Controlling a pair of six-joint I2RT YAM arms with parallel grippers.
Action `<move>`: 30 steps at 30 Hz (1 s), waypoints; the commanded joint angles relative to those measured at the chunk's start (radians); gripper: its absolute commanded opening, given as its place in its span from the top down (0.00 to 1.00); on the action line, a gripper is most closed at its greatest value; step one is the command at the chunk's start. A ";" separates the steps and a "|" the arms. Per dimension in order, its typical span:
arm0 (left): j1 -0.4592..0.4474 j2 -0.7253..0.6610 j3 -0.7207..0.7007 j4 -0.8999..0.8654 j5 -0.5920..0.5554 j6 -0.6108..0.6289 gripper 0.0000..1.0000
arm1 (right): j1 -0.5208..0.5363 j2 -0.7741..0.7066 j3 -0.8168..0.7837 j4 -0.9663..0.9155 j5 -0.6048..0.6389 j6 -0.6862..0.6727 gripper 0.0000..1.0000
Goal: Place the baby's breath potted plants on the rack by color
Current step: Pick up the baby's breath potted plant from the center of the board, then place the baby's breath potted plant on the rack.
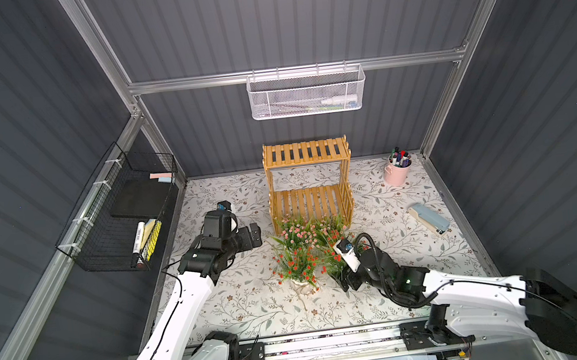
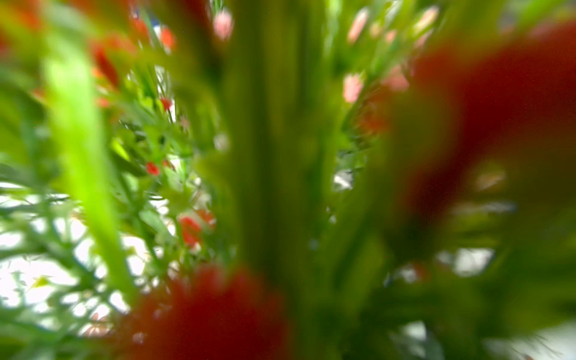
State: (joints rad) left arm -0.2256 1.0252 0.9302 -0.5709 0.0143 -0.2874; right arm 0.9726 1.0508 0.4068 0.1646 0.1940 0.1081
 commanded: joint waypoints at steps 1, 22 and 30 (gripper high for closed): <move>-0.003 -0.007 0.039 -0.006 -0.012 0.018 0.00 | 0.002 -0.102 0.070 -0.140 0.082 0.031 0.32; -0.003 0.021 0.128 -0.053 -0.071 -0.003 0.01 | -0.220 0.100 0.882 -0.640 -0.011 -0.052 0.34; -0.003 -0.012 0.109 -0.057 -0.075 -0.002 0.01 | -0.349 0.403 1.291 -0.731 -0.115 -0.125 0.33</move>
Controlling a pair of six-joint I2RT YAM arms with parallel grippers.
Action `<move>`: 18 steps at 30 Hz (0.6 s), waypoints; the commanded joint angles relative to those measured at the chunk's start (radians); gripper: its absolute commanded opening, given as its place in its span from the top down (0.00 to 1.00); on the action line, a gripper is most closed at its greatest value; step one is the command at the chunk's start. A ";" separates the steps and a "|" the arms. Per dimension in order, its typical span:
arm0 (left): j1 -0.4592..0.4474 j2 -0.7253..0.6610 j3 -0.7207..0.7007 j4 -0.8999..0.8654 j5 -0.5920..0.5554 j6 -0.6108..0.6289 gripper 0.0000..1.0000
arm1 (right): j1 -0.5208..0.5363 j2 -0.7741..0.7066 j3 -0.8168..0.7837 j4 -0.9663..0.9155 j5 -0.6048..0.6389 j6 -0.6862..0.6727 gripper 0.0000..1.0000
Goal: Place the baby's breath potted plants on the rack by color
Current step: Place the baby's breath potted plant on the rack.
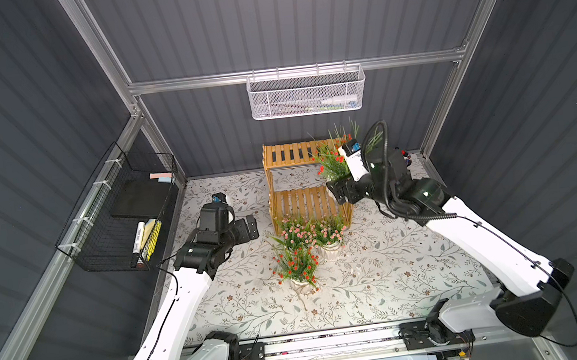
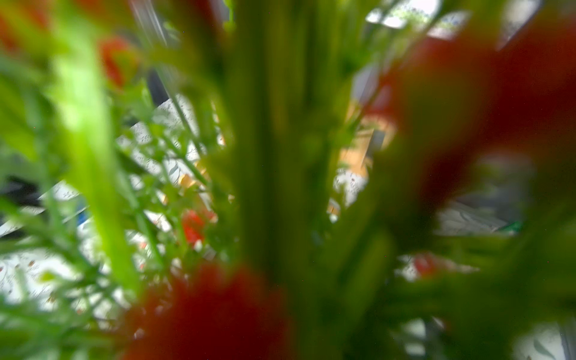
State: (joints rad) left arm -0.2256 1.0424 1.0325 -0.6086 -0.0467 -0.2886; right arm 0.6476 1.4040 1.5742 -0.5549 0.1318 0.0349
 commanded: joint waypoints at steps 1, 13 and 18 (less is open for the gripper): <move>-0.003 -0.034 0.002 -0.016 -0.013 -0.001 0.01 | -0.034 0.082 0.167 -0.025 -0.057 -0.057 0.33; -0.003 -0.096 -0.088 -0.011 0.011 -0.003 0.01 | -0.149 0.472 0.703 -0.188 -0.137 -0.087 0.33; -0.003 -0.108 -0.104 -0.008 0.010 -0.009 0.01 | -0.163 0.587 0.880 -0.244 -0.155 -0.099 0.33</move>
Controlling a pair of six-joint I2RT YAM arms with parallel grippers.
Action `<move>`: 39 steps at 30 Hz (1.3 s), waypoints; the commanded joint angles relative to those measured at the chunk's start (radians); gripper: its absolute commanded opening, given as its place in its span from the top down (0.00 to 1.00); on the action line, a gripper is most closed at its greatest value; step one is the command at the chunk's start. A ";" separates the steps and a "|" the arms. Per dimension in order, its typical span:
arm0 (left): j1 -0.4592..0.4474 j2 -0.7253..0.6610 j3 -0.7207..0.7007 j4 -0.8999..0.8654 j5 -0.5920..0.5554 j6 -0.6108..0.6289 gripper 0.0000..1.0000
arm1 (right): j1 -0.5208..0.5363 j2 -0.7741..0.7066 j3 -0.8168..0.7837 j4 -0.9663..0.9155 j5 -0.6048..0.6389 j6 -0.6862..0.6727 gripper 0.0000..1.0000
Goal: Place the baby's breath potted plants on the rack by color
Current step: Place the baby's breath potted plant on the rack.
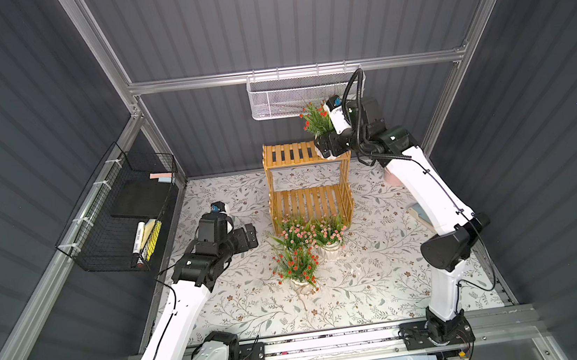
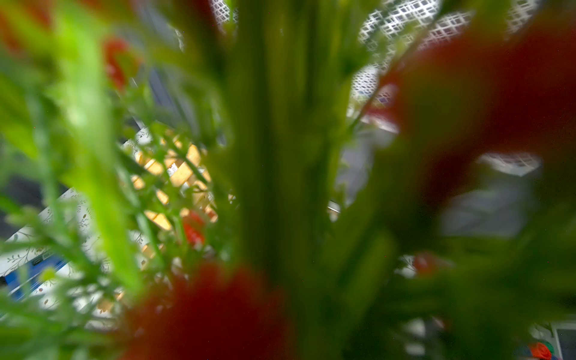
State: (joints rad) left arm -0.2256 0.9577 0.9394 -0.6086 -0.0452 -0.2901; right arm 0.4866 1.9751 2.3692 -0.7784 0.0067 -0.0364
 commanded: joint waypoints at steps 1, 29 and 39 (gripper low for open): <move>-0.003 -0.025 -0.012 -0.008 0.008 -0.009 0.01 | -0.002 0.029 0.100 -0.022 -0.027 -0.033 0.33; -0.003 -0.043 -0.017 -0.032 -0.011 -0.021 0.01 | -0.055 0.214 0.218 0.000 -0.061 -0.053 0.33; -0.003 -0.079 -0.062 -0.033 -0.023 -0.034 0.01 | -0.059 0.258 0.237 0.026 -0.077 -0.060 0.32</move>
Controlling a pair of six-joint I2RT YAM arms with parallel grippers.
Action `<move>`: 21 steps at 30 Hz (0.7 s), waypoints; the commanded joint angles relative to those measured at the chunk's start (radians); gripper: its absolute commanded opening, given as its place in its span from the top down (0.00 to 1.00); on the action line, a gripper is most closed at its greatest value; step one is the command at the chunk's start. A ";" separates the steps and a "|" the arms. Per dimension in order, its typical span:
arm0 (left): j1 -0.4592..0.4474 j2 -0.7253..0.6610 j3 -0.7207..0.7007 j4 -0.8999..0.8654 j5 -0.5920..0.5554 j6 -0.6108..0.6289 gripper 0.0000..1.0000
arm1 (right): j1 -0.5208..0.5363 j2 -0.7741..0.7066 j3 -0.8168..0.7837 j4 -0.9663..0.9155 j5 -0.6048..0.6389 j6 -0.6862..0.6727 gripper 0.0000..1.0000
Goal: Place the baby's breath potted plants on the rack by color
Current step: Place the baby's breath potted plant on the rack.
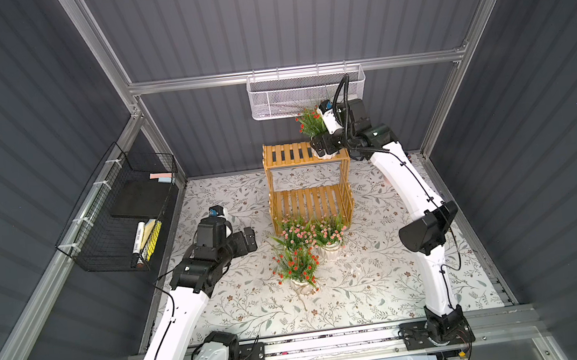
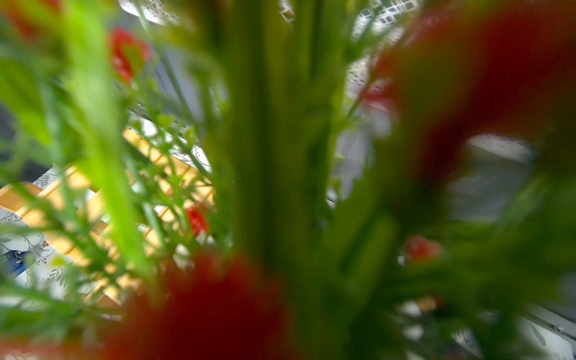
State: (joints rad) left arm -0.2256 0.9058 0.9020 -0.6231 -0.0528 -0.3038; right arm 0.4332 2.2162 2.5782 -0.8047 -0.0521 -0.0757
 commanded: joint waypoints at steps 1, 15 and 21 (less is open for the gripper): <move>-0.003 -0.033 -0.031 -0.017 -0.016 -0.023 0.00 | -0.006 0.017 0.025 0.050 -0.021 -0.022 0.32; -0.003 -0.038 -0.026 -0.027 -0.013 -0.020 0.00 | -0.005 0.006 -0.001 0.059 -0.004 -0.032 0.01; -0.003 -0.032 -0.017 -0.029 -0.010 -0.020 0.00 | -0.005 -0.016 -0.016 0.072 0.007 -0.034 0.01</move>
State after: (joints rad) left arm -0.2256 0.8791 0.8715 -0.6304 -0.0574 -0.3149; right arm 0.4316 2.2177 2.5748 -0.7536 -0.0570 -0.0902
